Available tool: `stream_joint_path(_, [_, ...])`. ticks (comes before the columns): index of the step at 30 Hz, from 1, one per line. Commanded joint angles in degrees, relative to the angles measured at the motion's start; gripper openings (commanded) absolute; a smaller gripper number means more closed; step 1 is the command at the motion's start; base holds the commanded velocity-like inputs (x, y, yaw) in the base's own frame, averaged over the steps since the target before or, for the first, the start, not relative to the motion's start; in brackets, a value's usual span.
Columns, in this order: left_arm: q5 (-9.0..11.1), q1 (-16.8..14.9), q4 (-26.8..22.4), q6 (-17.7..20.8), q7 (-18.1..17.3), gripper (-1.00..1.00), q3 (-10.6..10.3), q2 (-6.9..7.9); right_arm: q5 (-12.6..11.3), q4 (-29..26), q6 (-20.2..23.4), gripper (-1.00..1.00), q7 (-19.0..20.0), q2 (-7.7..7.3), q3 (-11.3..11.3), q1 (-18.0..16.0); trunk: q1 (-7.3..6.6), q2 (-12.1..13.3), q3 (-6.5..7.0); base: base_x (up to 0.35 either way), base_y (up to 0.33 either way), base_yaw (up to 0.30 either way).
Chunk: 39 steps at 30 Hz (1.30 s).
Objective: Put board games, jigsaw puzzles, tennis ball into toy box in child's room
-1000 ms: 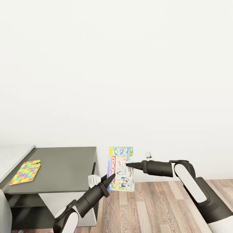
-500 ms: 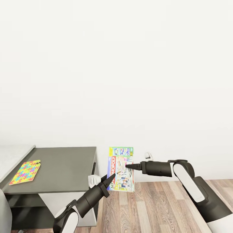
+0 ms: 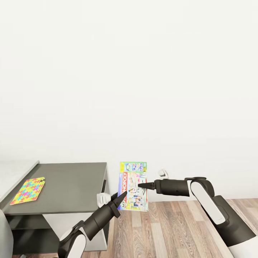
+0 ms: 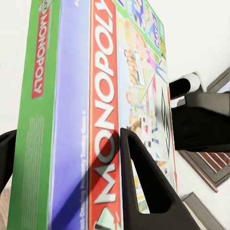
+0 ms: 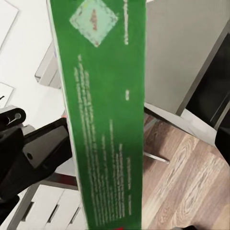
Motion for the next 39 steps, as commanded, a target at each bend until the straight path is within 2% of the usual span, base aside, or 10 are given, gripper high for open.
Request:
stream_joint_path(1, [0.59, -0.04, -0.19, 0.56, -0.02, -1.00, 0.09, 0.01, 0.49, 0.00, 0.05, 1.00, 0.51, -0.03, 0.06, -0.06, 0.01, -0.07, -0.09, 0.000, 0.000, 0.000])
stream_joint_path(15, [0.54, -0.10, -0.89, 0.64, 0.09, -1.00, 0.57, 0.17, 0.56, -0.05, 0.05, 1.00, 0.51, -0.02, 0.28, -0.05, 0.01, -0.07, -0.09, 0.000, 0.000, 0.000])
stream_joint_path(24, [0.58, -0.12, -0.96, 0.60, 0.11, -1.00, 1.92, 0.13, 0.50, -0.04, 0.05, 1.00, 0.51, -0.02, 0.32, 0.00, 0.01, -0.07, -0.09, 0.000, 0.000, 0.000])
stream_joint_path(39, [0.59, -0.33, -1.02, 0.63, 0.18, -1.00, 2.28, 0.11, 0.49, -0.08, 0.05, 1.00, 0.59, 0.12, 0.98, 0.10, 0.01, -0.07, -0.09, 0.000, 0.000, 0.000])
